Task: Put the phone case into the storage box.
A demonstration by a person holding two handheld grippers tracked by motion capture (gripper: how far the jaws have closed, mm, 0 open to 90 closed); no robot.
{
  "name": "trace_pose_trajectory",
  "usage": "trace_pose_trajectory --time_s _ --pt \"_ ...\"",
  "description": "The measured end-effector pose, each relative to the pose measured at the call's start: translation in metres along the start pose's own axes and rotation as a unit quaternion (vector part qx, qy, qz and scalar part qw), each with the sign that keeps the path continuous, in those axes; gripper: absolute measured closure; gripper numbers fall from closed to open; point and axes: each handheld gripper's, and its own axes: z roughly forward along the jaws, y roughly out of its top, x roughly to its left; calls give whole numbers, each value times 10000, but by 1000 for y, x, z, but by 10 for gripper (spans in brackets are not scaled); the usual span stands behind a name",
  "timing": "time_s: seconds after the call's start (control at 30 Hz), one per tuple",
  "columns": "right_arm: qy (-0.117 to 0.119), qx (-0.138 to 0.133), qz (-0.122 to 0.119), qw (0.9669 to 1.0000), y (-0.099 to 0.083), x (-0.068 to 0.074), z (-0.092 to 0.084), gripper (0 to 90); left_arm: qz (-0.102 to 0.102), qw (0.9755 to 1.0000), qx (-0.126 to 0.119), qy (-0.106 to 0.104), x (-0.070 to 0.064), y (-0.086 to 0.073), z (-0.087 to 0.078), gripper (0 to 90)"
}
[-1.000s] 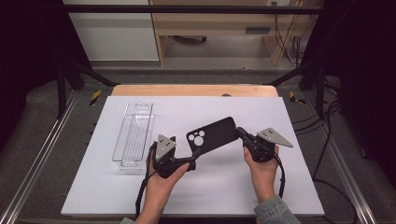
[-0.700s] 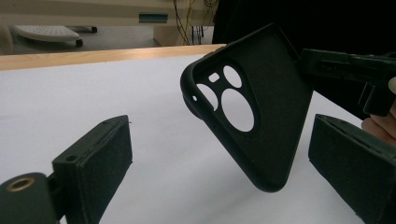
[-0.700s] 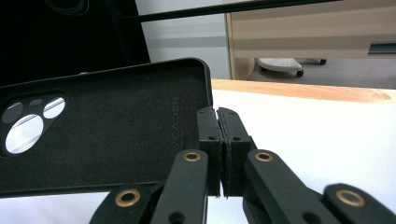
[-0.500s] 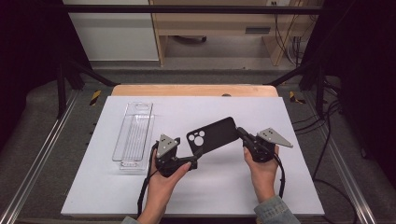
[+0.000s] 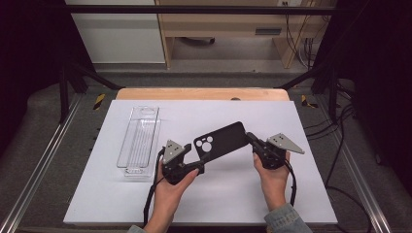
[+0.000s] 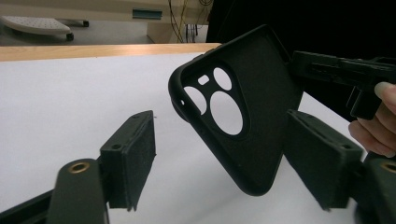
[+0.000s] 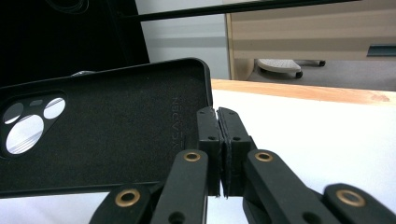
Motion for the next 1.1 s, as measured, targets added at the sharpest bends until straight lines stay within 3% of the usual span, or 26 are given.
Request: trace_pose_trajectory --time_s 0.17,0.4,0.67,0.73,0.87,1.1 --pt "-5 1 -14 10000 0 -1 0 888 -78 9999 91 -85 0 -1 1 361" --pt "5 6 -18 10000 -1 0 0 887 -189 9998 37 -34 0 -2 1 518" --pt "29 52 -37 10000 -3 1 2 887 -669 9976 -29 -144 8 -4 0 685" --pt "44 85 -31 9999 -3 1 3 886 -826 9964 -52 -183 10 -5 -1 712" --pt "50 110 -34 9999 -4 1 4 886 -937 9952 -111 -260 12 -6 -1 746" --pt "84 151 -18 9998 -6 1 6 886 -999 9941 -205 -365 11 -6 -3 822"
